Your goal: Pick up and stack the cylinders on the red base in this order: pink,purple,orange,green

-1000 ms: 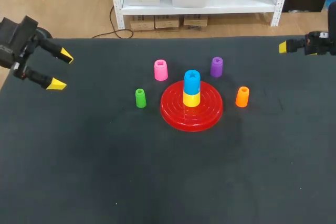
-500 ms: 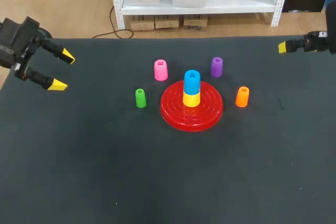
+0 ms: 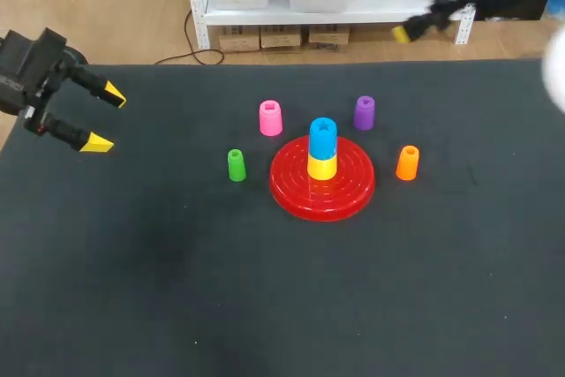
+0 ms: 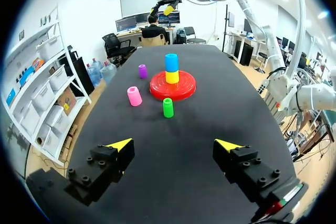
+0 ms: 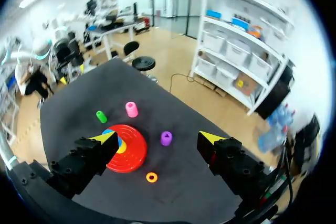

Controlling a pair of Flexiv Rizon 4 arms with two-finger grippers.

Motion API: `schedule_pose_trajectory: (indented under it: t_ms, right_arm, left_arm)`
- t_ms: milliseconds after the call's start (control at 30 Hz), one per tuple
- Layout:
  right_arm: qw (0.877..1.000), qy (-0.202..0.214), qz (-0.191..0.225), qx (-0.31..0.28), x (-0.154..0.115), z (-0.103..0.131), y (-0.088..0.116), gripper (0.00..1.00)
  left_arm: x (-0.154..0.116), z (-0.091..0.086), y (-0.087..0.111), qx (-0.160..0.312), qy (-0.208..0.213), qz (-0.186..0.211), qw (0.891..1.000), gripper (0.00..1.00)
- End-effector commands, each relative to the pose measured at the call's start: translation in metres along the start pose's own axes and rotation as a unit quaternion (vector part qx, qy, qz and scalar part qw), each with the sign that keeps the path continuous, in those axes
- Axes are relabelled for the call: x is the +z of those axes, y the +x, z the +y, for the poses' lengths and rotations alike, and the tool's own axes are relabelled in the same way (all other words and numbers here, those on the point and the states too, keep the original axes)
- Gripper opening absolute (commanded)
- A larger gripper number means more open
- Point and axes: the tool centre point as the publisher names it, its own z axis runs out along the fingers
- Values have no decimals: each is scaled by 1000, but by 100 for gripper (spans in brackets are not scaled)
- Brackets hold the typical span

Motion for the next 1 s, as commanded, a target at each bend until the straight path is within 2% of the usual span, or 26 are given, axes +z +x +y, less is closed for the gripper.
schedule_pose_trajectory:
  t_ms: [33,533,600,833,1000]
  right_arm:
    - [997,-24,54,-51,28,13,-26,100]
    - [997,-24,54,-51,28,13,-26,100]
    - [995,-29,63,-76,29,20,-34,100]
    - [973,-50,115,-196,71,57,-73,100]
    - [950,-80,156,-257,104,76,-82,100]
  left_arm:
    - [0,-1,0,0,-1,1,1000,100]
    - [0,-1,0,0,-1,1,1000,100]
    - [0,-1,0,0,-1,1,1000,100]
    - [0,-1,0,0,-1,1,1000,100]
    - [0,-1,0,0,-1,1,1000,100]
